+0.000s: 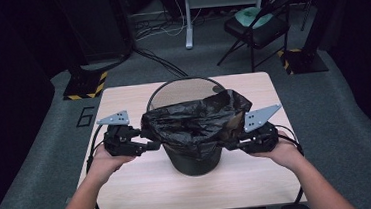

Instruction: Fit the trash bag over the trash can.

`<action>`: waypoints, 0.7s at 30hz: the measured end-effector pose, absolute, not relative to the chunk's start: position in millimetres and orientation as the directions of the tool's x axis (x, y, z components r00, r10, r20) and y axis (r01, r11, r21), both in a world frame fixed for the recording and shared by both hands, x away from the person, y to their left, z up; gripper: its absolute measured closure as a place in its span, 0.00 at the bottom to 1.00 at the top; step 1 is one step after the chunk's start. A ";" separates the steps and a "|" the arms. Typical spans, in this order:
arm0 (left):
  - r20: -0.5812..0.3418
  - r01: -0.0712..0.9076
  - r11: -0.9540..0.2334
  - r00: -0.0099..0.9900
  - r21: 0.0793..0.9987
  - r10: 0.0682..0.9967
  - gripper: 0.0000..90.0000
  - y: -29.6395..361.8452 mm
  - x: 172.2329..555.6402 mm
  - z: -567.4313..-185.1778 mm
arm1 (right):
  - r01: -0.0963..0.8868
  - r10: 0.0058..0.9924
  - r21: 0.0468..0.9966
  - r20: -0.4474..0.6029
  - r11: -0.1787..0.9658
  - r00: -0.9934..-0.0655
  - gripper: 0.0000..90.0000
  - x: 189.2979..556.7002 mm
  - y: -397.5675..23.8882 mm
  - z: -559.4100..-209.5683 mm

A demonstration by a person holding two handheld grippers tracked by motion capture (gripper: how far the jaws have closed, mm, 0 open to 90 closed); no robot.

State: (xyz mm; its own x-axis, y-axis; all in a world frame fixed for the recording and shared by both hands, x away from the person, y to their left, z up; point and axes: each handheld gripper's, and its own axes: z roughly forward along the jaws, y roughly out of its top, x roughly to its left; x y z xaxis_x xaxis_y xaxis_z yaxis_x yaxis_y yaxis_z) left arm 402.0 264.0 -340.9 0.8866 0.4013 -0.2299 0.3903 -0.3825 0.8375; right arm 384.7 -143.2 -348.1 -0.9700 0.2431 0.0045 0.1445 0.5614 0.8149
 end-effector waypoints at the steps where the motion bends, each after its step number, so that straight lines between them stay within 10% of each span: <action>1: -0.229 0.389 -0.384 0.888 0.838 0.400 0.45 264.3 401.8 -340.9 | 0.144 0.234 0.817 0.011 0.558 -0.972 0.87 384.0 -144.2 -346.5; 8: -0.217 0.364 -0.403 0.905 0.840 0.366 0.48 264.0 393.2 -340.4 | 0.085 0.165 0.858 0.000 0.507 -0.986 0.67 367.0 -147.3 -326.1; 17: -0.180 0.312 -0.435 0.930 0.845 0.319 0.81 265.4 385.8 -338.8 | 0.060 0.149 0.877 -0.014 0.476 -0.989 0.78 361.6 -143.4 -313.9; 21: -0.176 0.313 -0.435 0.929 0.844 0.326 0.65 266.4 382.3 -338.4 | 0.061 0.151 0.874 -0.014 0.481 -0.988 0.86 363.2 -142.9 -316.2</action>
State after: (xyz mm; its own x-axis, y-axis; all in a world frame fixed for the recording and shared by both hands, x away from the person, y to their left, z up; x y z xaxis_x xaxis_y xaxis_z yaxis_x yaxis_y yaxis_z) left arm 382.3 266.4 -338.4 0.9287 0.3264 -0.1760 0.3130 -0.4354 0.8441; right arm 363.2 -142.9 -316.2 -0.9885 0.1506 -0.0143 0.0607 0.4813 0.8744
